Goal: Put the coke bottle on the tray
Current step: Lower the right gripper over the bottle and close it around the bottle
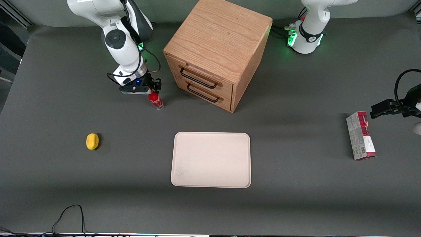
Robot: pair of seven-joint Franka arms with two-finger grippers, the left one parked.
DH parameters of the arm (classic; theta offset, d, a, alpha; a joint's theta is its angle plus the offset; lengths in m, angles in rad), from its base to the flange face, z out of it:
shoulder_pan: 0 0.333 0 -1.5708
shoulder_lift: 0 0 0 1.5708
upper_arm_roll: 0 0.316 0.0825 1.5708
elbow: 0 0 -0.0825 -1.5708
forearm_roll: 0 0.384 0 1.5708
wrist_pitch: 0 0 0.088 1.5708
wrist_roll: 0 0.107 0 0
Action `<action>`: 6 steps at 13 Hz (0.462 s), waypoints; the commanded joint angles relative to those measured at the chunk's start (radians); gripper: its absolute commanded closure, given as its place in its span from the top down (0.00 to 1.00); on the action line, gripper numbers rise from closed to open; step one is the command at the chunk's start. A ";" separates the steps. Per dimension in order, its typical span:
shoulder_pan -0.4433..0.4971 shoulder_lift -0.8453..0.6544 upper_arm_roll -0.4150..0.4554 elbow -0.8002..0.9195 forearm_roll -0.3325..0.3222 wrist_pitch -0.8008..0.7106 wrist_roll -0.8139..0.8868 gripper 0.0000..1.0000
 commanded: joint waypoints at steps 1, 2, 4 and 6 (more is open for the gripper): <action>-0.018 0.007 0.002 0.011 -0.011 0.019 0.000 0.00; -0.026 0.008 0.002 0.022 -0.022 0.017 0.006 0.00; -0.032 0.021 0.000 0.066 -0.022 -0.001 0.017 0.00; -0.043 0.034 0.000 0.179 -0.022 -0.117 0.017 0.00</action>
